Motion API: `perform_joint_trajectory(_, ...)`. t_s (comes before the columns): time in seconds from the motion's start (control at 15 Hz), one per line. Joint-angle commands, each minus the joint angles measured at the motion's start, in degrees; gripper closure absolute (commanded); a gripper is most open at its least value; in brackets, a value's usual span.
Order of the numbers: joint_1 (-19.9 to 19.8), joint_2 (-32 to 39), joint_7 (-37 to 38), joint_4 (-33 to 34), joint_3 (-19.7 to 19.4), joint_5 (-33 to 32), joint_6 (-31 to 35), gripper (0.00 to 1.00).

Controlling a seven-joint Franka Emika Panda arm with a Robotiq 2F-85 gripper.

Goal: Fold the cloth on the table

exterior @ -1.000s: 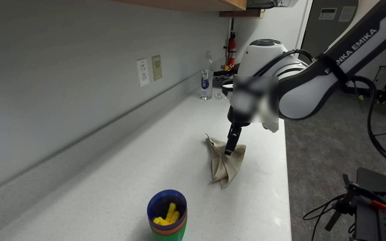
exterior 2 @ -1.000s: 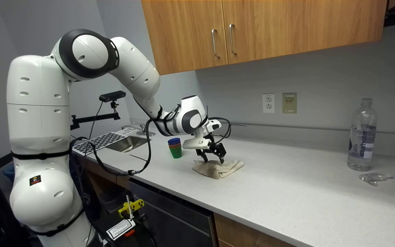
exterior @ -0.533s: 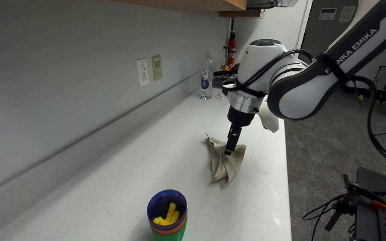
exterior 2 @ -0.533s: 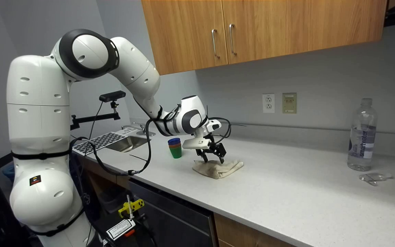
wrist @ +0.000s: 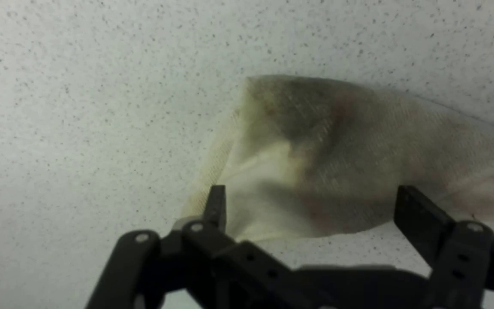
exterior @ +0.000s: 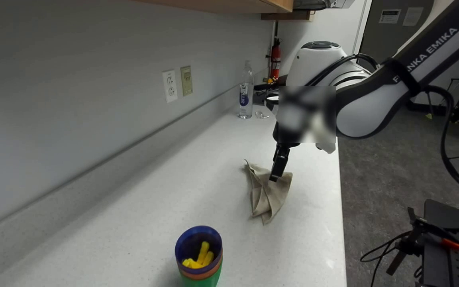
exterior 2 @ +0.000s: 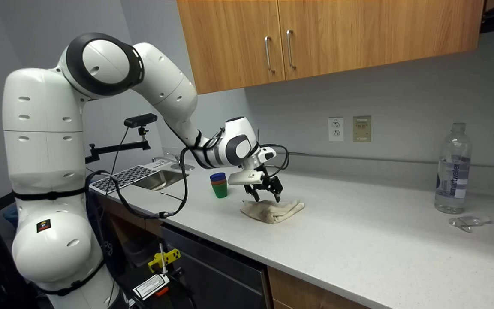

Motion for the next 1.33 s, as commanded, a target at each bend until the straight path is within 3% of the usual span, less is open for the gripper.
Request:
perform_joint_trajectory(0.0, -1.0, -6.9, -4.9, -4.0, 1.4, 2.4, -2.1, 0.0)
perform_joint_trajectory(0.2, -0.6, -10.3, -6.3, -6.0, 1.8, 3.0, -2.4, 0.0)
perform_joint_trajectory(0.4, -0.8, -13.3, -10.2, -7.9, 3.1, 7.9, -2.2, 0.0)
perform_joint_trajectory(0.47, -0.2, -9.8, -6.4, -5.4, 2.0, 4.4, -1.3, 0.0)
perform_joint_trajectory(1.27, -0.1, -11.6, -7.9, -7.1, 2.5, 6.0, -1.3, 0.0)
